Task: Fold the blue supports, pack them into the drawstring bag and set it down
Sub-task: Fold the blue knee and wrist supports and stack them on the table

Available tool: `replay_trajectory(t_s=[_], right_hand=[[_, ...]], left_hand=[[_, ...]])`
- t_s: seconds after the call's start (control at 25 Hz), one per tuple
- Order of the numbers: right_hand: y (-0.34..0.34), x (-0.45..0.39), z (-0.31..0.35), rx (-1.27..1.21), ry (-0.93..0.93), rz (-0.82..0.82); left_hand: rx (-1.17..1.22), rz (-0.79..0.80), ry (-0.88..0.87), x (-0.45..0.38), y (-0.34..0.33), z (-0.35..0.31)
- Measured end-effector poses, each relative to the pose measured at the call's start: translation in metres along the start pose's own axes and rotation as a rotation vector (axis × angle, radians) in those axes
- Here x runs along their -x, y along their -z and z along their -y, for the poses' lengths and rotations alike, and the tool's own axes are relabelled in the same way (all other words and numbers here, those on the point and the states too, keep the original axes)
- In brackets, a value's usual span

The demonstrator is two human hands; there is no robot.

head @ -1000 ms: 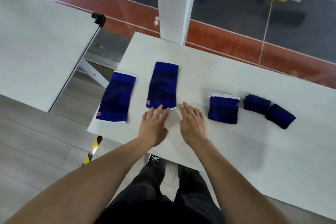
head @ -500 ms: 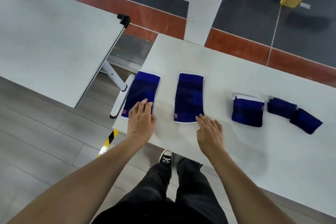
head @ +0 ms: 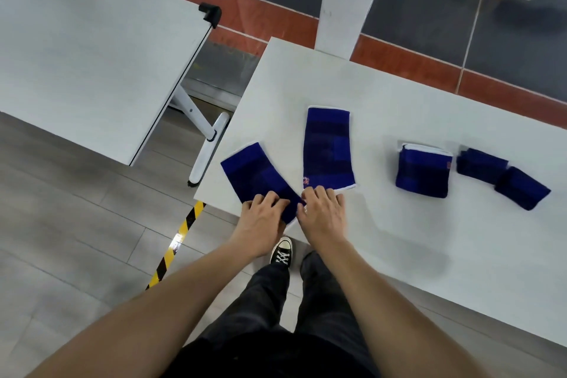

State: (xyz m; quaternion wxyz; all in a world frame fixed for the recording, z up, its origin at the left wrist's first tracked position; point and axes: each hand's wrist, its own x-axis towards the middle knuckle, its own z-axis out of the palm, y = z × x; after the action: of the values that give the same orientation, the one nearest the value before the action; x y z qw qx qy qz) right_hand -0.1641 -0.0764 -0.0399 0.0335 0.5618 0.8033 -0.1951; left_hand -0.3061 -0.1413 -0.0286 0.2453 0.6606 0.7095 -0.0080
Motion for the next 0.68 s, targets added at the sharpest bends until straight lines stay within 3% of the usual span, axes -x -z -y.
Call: replay_trajectory(t_s=[0.16,0.36,0.48,0.68], right_hand=[[-0.01,0.01,0.004,-0.023,-0.04,0.051],[-0.007,0.01,-0.003,-0.098,-0.051,0.035],[-0.004,0.014,-0.01,-0.164,-0.06,0.032],[0.007,0.016,-0.027,-0.315,-0.077,-0.071]], left_hand=[[0.052,-0.199,0.249,-0.027,0.03,0.042],[0.02,-0.126,0.43,-0.05,0.035,0.081],[0.105,-0.144,0.425,-0.049,0.035,0.09],[0.379,-0.244,0.255,-0.072,0.06,0.077]])
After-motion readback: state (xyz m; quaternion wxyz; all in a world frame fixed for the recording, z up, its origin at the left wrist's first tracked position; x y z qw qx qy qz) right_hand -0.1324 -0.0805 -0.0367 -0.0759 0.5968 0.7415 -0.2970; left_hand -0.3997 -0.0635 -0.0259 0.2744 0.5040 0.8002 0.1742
